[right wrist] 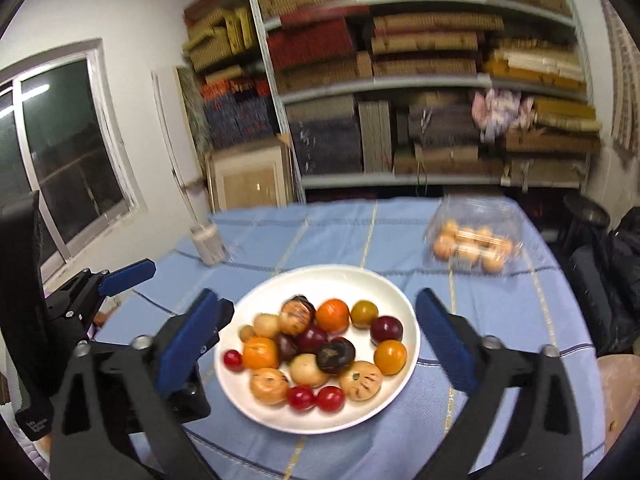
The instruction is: Organize fruits
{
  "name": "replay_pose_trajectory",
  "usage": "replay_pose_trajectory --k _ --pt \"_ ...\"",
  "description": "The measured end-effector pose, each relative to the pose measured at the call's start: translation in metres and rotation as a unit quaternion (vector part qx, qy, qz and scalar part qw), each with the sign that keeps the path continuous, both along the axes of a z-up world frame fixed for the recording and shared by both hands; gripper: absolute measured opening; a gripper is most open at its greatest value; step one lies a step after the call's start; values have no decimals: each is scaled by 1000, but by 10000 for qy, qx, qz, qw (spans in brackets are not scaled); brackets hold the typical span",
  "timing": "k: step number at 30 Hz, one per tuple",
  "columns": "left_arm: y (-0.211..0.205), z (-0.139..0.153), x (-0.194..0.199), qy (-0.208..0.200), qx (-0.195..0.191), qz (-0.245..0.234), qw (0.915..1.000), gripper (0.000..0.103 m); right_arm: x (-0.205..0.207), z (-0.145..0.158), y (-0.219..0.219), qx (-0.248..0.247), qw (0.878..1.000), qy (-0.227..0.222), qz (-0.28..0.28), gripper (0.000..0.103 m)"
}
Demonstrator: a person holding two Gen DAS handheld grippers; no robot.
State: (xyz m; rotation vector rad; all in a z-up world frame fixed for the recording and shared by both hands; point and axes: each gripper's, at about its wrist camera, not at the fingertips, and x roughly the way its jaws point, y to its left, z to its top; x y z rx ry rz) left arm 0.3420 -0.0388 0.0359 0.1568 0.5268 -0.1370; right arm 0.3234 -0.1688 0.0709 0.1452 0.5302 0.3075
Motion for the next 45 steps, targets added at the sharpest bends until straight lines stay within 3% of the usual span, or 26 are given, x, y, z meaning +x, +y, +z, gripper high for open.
replay_pose_trajectory --k 4,9,15,16,18,20,24,28,34,45 --pt "9 5 -26 11 -95 101 9999 99 -42 10 -9 95 9988 -299 -385 98" --pt "33 -23 -59 95 -410 381 9984 99 -82 -11 -26 33 9932 -600 -995 99" --pt "60 -75 -86 544 -1041 573 9914 99 -91 -86 -29 -85 9957 108 -917 99" --pt "62 -82 -86 636 -1113 506 9905 99 -91 -104 -27 -175 9950 388 -904 99" --pt "62 -94 -85 824 -1153 388 9892 99 -84 -118 -22 -275 9936 810 -733 99" --pt "59 -100 -84 968 -1164 275 9881 99 -83 -121 -17 -423 9930 847 -710 99" --pt "50 -98 -92 710 -832 246 9937 99 -86 -125 -10 -761 9906 744 -859 99" --pt "45 -92 -96 578 -640 350 9957 99 -78 -134 -14 -618 9896 1008 -821 99" --pt "33 -91 -103 508 -380 280 9976 99 -79 -134 -15 -615 9894 1002 -850 99" --pt "21 -92 -105 466 -216 159 9986 99 -76 -138 -14 -643 9878 1135 -849 99"
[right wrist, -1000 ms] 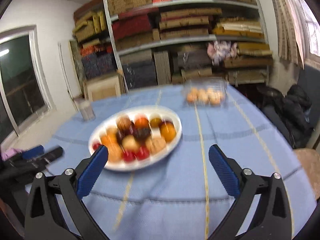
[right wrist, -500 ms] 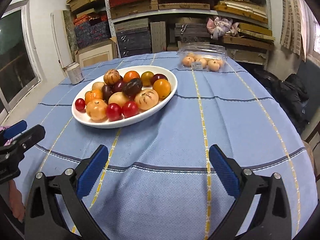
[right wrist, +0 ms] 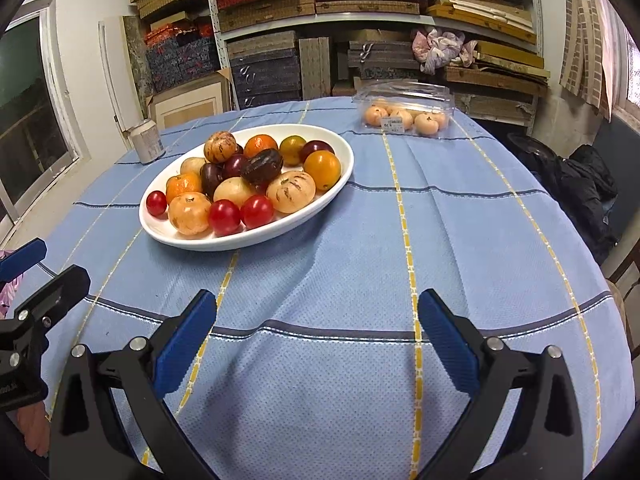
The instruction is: Organize fruits
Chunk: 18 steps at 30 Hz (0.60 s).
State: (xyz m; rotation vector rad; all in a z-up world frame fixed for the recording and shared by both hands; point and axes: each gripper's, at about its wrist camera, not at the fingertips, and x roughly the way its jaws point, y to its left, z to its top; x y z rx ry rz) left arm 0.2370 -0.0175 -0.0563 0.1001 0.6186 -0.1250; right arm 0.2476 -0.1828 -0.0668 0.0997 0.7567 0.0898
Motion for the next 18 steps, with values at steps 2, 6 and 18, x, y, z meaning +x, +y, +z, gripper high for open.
replay_pose_trajectory --k 2,6,18 --pt "0 -1 1 28 -22 -27 10000 99 0 0 0 1 10000 7 4 99" --pt "-2 -3 1 64 10 -58 10000 99 1 -1 1 -15 10000 32 15 99" --pt "-5 -3 -1 -45 67 -86 9999 99 2 -3 1 -16 10000 54 7 99"
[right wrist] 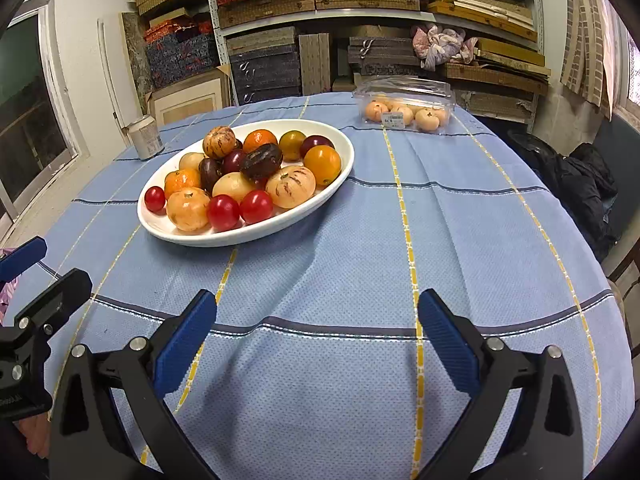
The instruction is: Organize fruits
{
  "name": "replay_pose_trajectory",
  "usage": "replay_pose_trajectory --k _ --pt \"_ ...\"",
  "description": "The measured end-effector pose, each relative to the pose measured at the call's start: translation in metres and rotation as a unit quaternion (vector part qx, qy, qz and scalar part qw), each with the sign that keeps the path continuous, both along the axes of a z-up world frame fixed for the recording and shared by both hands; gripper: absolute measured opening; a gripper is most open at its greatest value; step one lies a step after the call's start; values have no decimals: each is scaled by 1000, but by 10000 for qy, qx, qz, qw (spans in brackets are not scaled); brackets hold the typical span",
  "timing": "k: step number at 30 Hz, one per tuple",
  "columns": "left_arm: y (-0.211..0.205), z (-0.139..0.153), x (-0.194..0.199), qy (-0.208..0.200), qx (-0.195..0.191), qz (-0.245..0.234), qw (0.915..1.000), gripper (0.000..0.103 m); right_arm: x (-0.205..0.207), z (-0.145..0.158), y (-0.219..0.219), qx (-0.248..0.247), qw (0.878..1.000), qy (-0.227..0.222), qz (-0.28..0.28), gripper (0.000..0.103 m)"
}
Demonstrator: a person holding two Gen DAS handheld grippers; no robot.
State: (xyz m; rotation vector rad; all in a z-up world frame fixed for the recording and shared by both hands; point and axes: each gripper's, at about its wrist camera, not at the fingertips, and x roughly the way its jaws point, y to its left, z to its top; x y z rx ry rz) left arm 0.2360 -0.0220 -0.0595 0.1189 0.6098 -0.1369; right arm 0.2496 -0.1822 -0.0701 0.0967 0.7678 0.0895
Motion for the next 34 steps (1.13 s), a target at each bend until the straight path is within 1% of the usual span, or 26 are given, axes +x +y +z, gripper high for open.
replay_pose_trajectory --k 19,34 --pt "-1 0 0 68 -7 -48 10000 99 0 -1 0 -9 10000 27 -1 99" --pt "0 -3 4 148 -98 -78 9998 99 0 -1 0 -6 10000 21 0 99"
